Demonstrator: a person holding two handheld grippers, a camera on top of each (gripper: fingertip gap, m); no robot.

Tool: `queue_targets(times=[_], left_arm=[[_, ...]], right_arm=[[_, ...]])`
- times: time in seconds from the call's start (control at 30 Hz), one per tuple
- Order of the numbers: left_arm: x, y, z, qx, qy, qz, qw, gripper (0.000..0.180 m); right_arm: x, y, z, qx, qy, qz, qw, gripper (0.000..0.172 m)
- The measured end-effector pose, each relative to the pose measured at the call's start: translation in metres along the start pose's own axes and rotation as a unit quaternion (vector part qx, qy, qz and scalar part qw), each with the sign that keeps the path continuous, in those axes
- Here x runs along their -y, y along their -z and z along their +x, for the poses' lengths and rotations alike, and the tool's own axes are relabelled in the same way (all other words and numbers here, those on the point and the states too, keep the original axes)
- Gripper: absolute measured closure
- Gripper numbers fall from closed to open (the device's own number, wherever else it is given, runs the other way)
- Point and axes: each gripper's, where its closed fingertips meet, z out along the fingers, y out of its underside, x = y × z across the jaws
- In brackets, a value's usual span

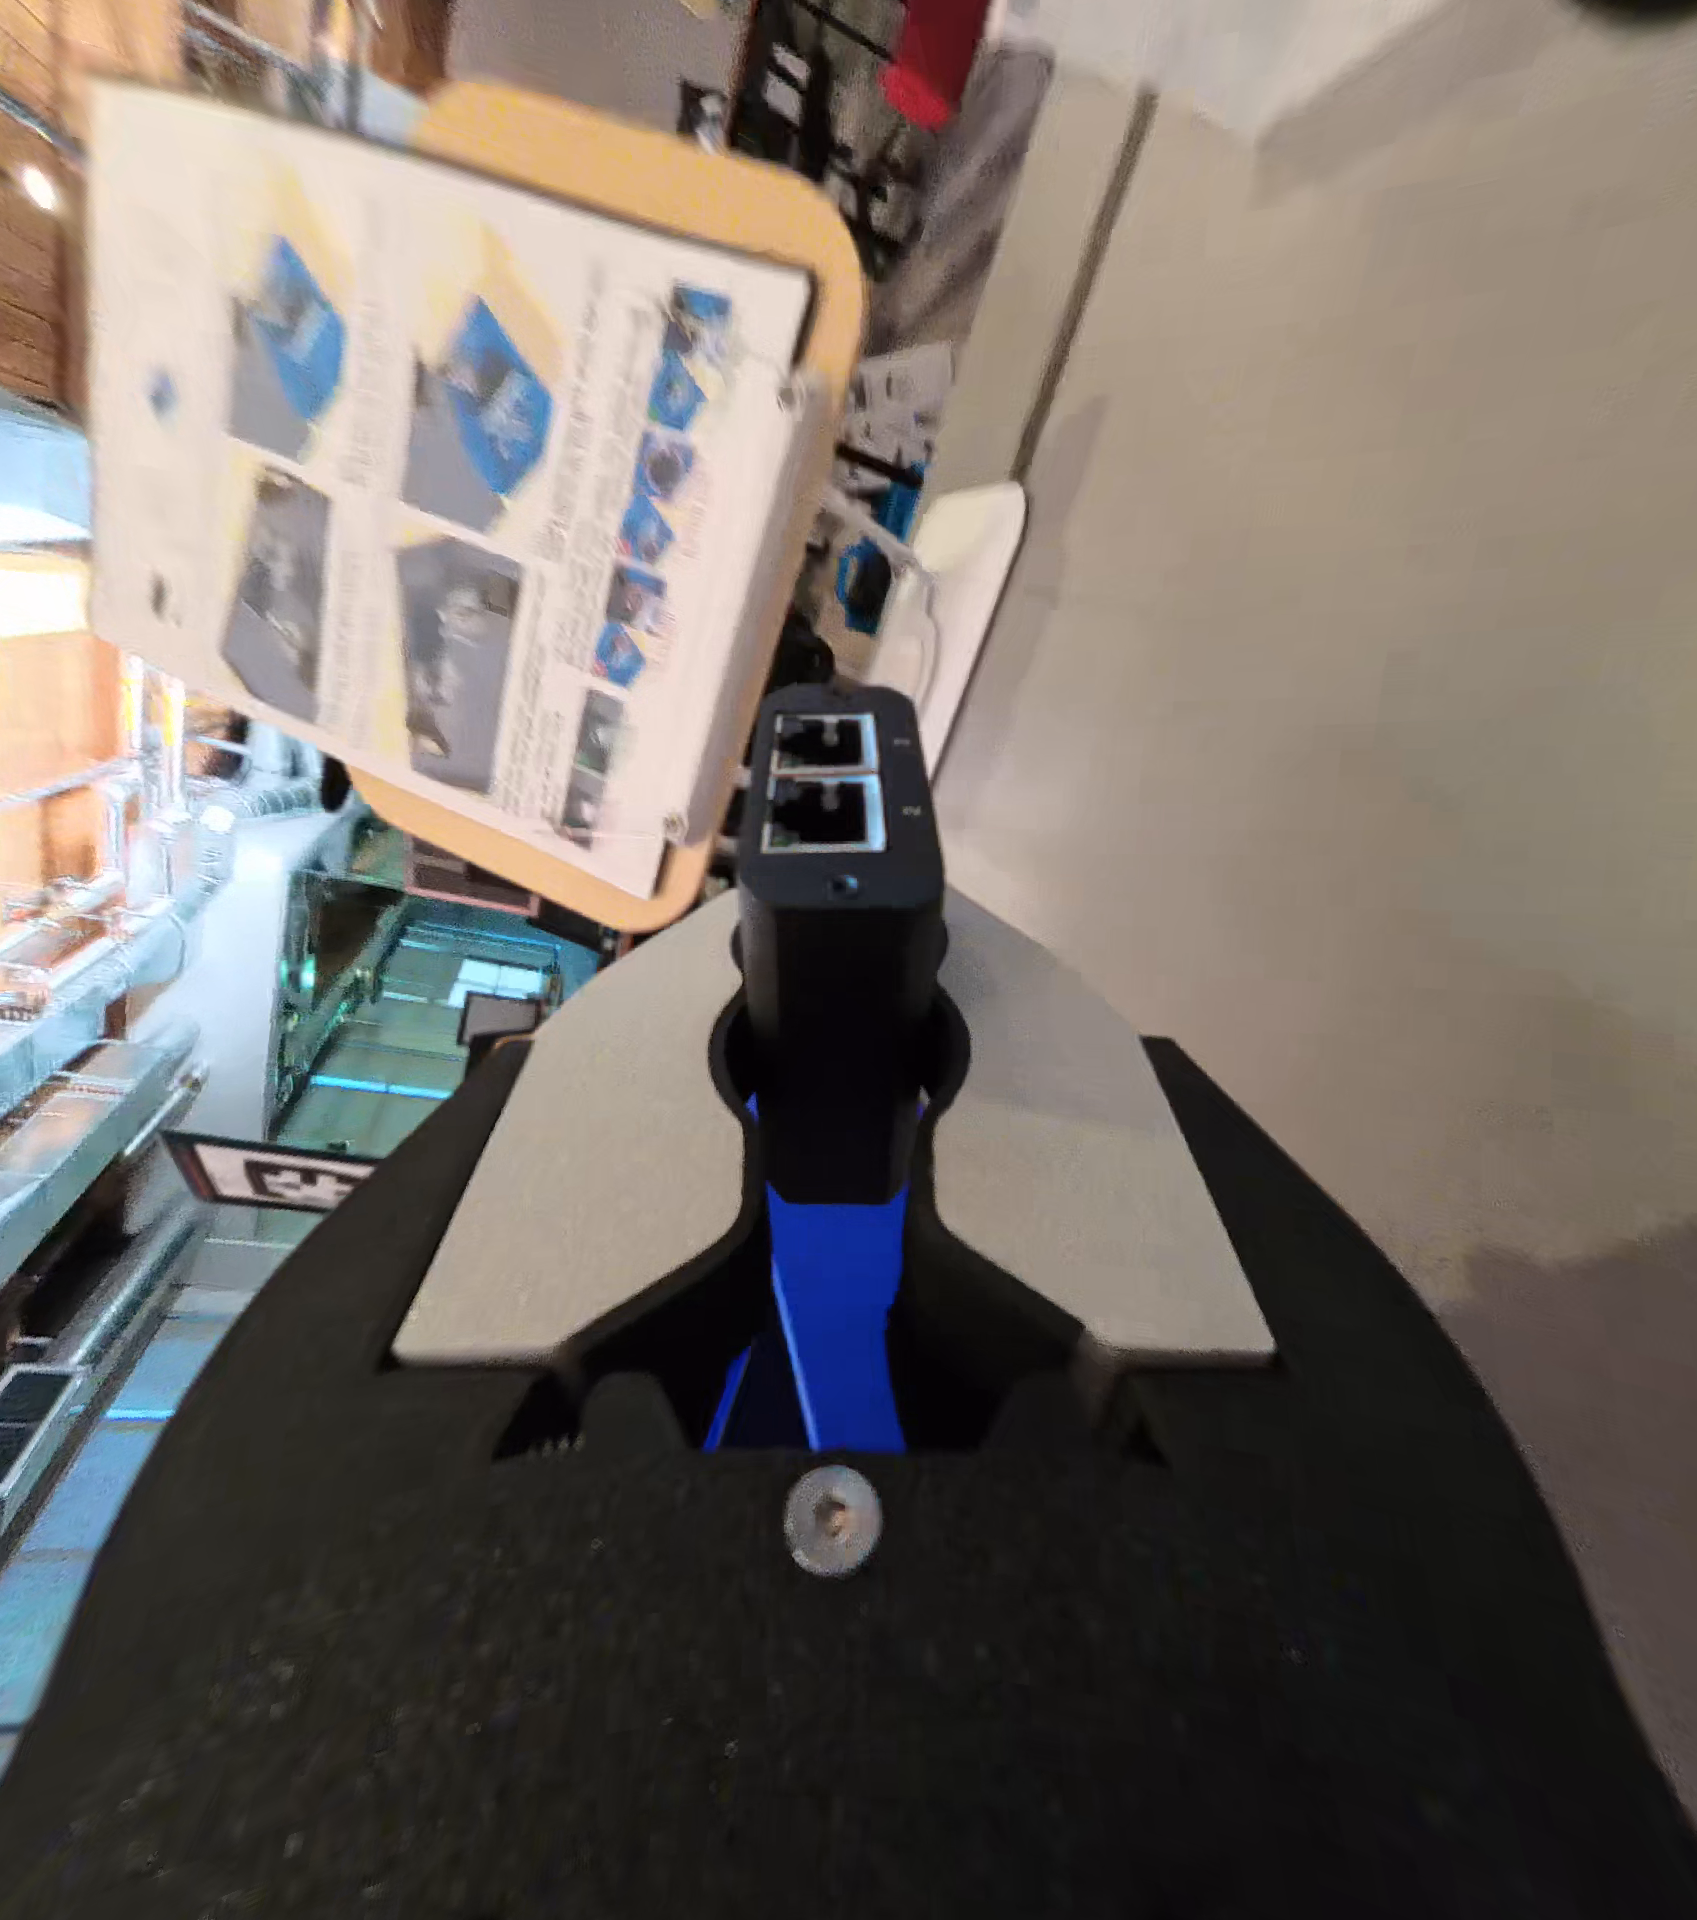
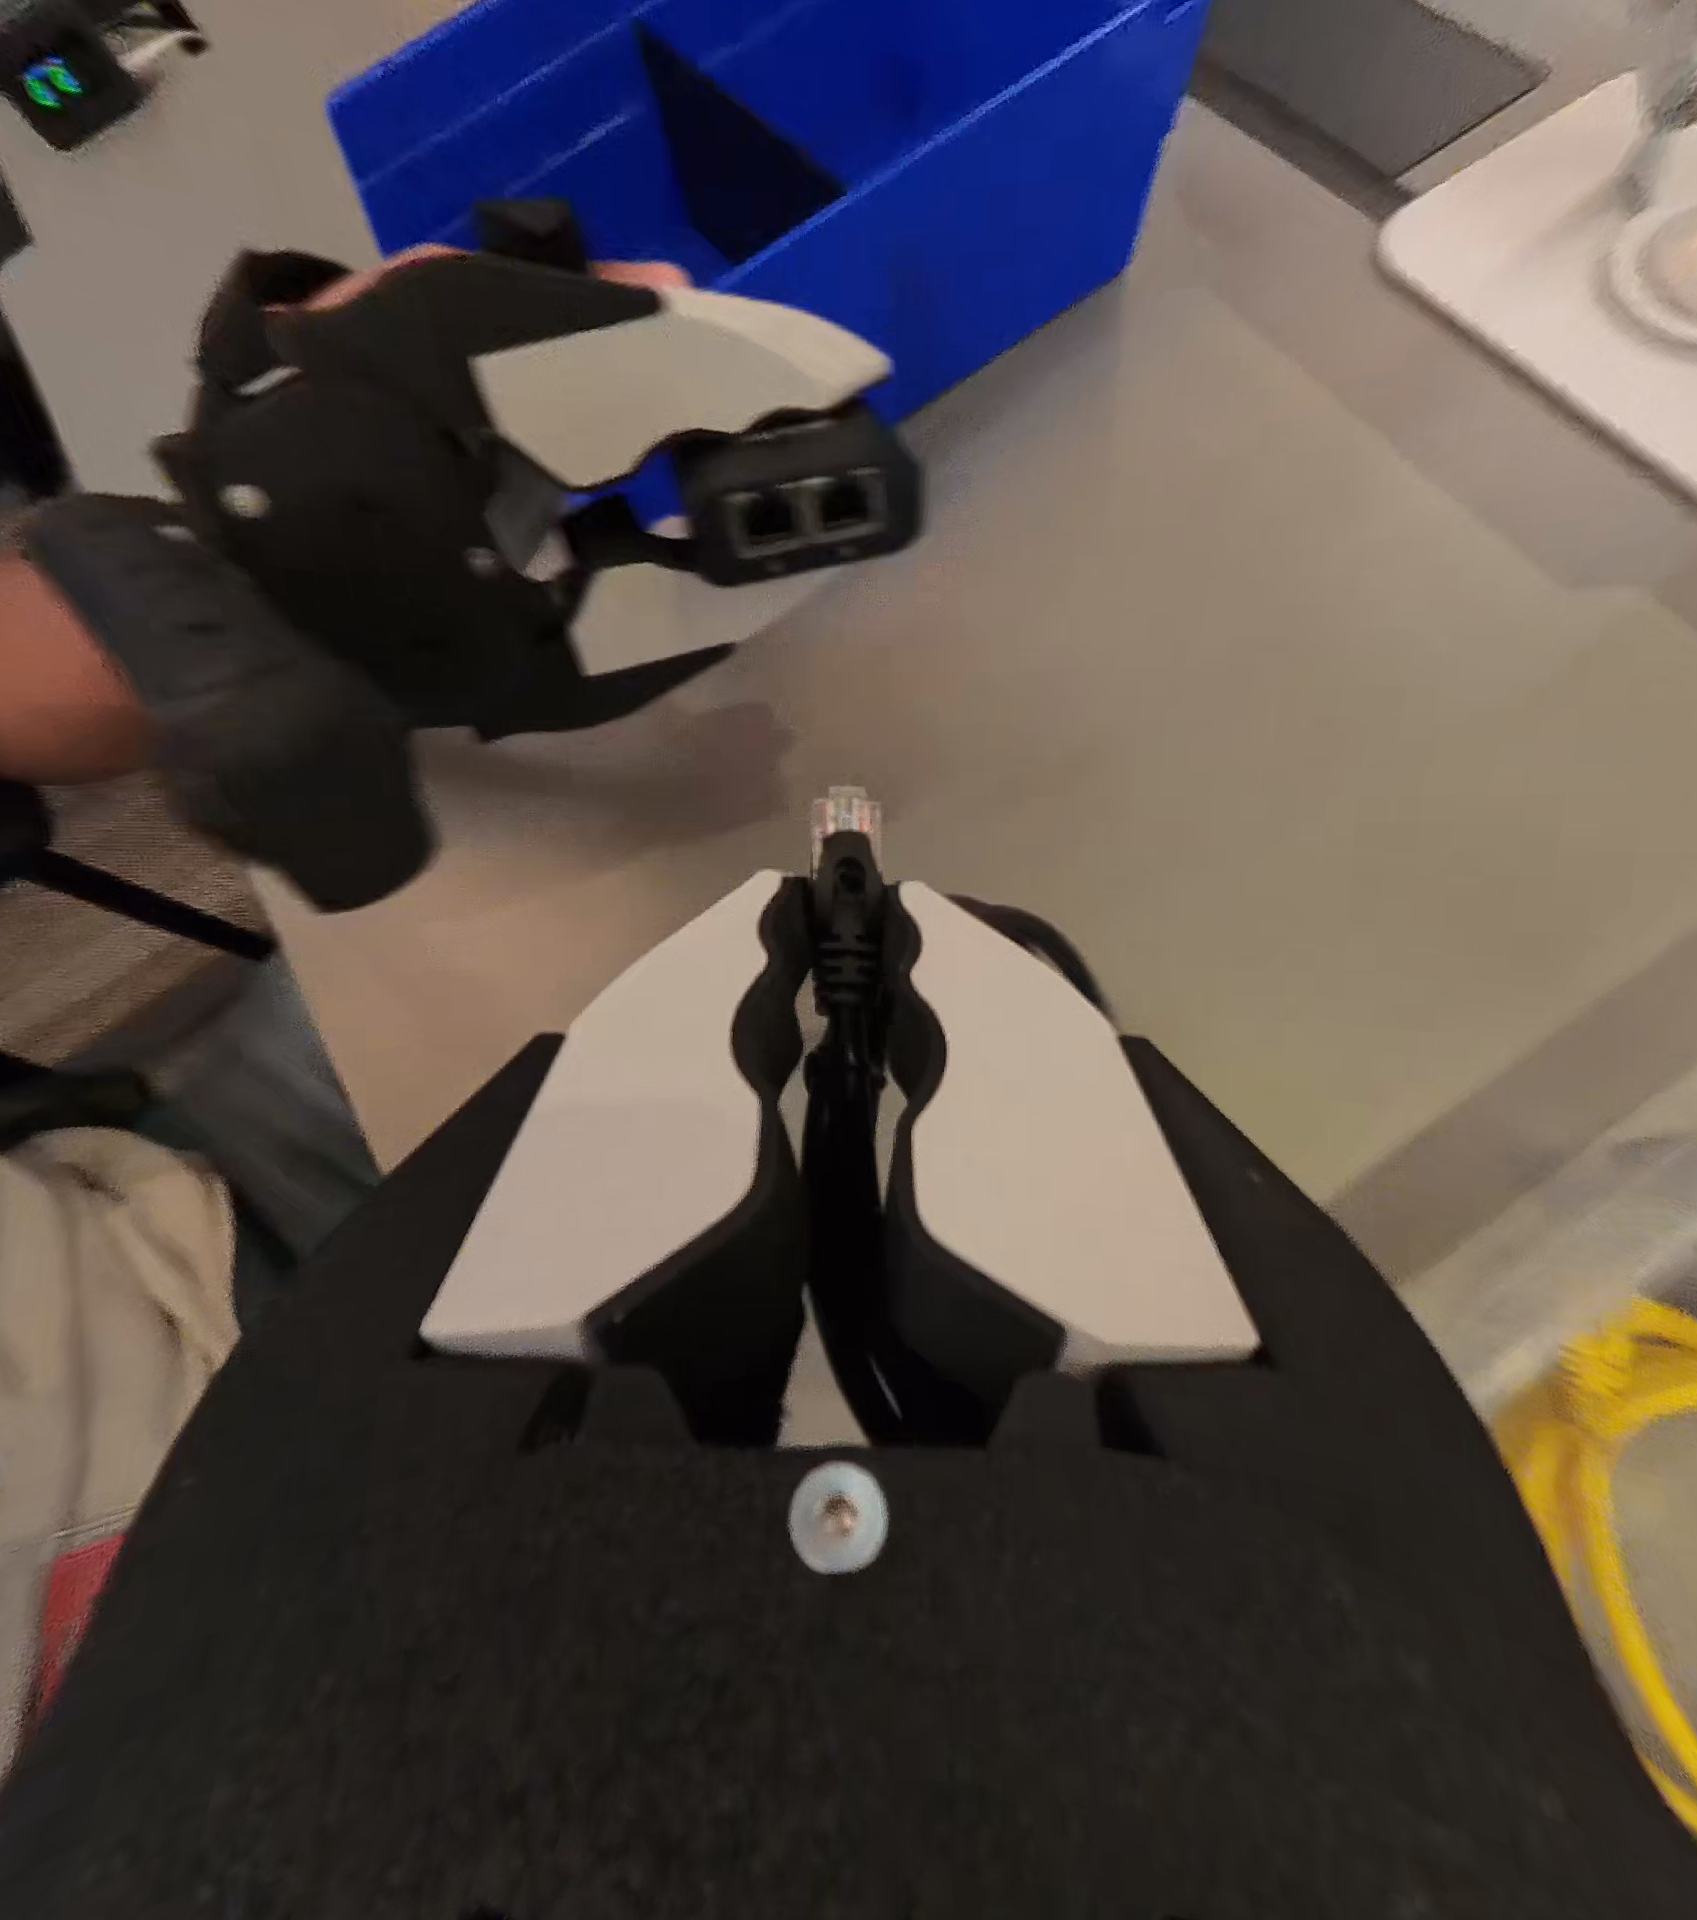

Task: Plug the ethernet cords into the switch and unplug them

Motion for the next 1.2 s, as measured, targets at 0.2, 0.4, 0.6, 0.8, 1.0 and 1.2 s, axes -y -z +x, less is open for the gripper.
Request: queue_targets(times=[0.2, 0.4, 0.6, 0.8, 1.0, 1.2], left_arm=[[0.015, 0.000, 0.019, -0.021, -0.019, 0.023, 0.999, 0.155], [0.015, 0.003, 0.016, -0.049, 0.026, 0.040, 0.998, 0.155], [0.021, 0.008, 0.015, -0.048, 0.029, 0.057, 0.997, 0.156], [0.025, 0.010, 0.017, -0.064, 0.048, 0.080, 0.994, 0.155], [0.022, 0.008, 0.013, -0.069, 0.068, 0.083, 0.992, 0.156], [0.019, 0.003, 0.018, -0.067, 0.058, 0.076, 0.993, 0.155]], right_arm=[[0.029, 0.048, 0.000, -0.014, 0.052, 0.049, 0.997, 0.159], [0.043, 0.126, 0.057, -0.193, 0.157, 0.045, 0.968, 0.159], [-0.063, 0.084, 0.161, -0.294, 0.146, -0.083, 0.941, 0.159], [-0.102, 0.043, 0.184, -0.275, 0.051, -0.049, 0.959, 0.109], [-0.046, 0.096, 0.158, -0.272, 0.098, 0.066, 0.955, 0.117], [-0.014, 0.071, 0.088, -0.147, 0.110, 0.139, 0.973, 0.109]])
